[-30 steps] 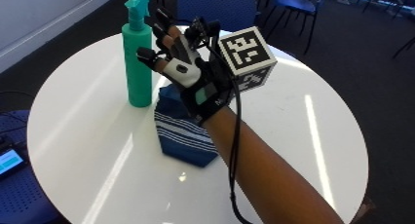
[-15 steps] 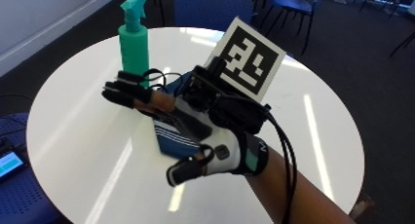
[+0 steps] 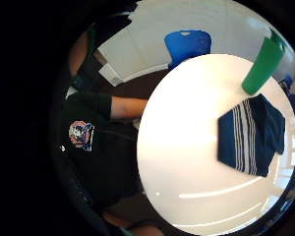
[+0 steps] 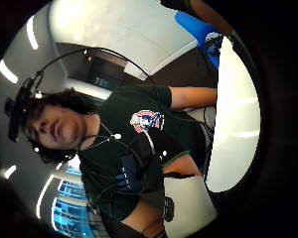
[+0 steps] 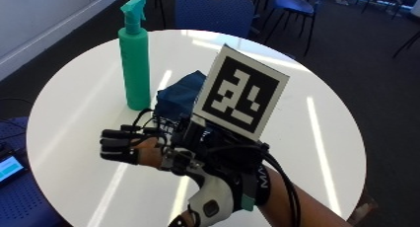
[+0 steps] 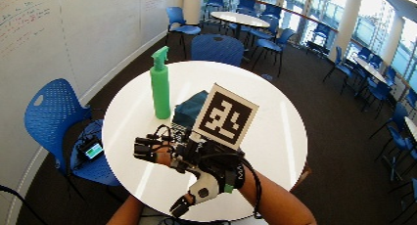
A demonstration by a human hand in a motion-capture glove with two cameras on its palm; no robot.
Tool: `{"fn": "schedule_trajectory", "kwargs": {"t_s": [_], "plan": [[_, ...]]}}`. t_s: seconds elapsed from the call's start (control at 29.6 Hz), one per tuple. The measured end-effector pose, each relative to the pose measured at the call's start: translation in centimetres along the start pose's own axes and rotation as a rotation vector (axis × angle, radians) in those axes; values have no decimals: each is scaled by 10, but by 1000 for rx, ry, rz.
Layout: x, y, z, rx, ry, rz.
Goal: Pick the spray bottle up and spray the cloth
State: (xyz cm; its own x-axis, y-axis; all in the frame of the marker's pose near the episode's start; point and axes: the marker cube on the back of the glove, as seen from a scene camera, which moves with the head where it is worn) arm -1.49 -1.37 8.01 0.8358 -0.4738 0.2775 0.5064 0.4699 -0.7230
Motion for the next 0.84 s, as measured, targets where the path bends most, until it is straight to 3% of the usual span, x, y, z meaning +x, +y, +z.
{"fn": "schedule_trajectory", "kwargs": {"t_s": [0.84], "plan": [[-6,4,3,-59,68,23]]}}
